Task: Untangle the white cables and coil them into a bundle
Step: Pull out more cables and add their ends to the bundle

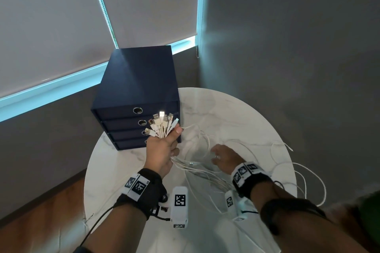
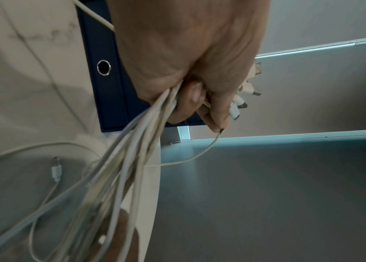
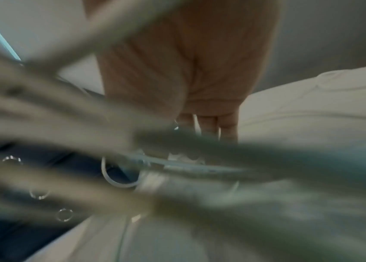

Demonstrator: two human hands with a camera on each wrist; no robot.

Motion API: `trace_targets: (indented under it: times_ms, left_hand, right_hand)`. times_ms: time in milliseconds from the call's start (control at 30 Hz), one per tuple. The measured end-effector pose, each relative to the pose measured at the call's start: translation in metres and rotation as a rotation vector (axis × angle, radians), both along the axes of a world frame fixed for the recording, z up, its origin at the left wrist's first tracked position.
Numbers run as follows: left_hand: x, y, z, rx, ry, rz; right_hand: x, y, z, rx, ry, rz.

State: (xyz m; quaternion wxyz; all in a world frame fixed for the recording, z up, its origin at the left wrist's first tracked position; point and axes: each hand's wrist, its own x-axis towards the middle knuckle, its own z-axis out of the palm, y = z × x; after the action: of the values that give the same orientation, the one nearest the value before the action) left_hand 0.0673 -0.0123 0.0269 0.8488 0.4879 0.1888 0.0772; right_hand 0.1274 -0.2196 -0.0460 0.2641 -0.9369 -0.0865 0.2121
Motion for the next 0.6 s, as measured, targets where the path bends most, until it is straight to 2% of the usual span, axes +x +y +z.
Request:
trace_targets:
  times_ms: [133,300,367,467,600]
  left_hand:
    - [-0.001,0.005,-0.008,0.003,0.062,0.089]
    - [0.000,0.018,-0.017,-0.017,0.106,0.163]
    - [0.001,0.022,-0.018,-0.022,0.109,0.178]
    - [0.004,0.023,-0.019,-0.014,0.112,0.178]
    - [0.006,0.020,-0.025,0.022,0.139,0.161]
  right_hand:
    - [-0.019,0.012,-0.026,-0.216,0.001,0.062]
    - [-0.032,-0.004,-0.046,-0.289,-0.043,0.116]
    - [-0.024,-0.016,-0.036,-0.271,-0.025,0.037]
    - [0.009,-0.046,-0.011,0.016,-0.141,-0.292]
    - [0.052,-0.075,0.043,0.633,-0.363,-0.740]
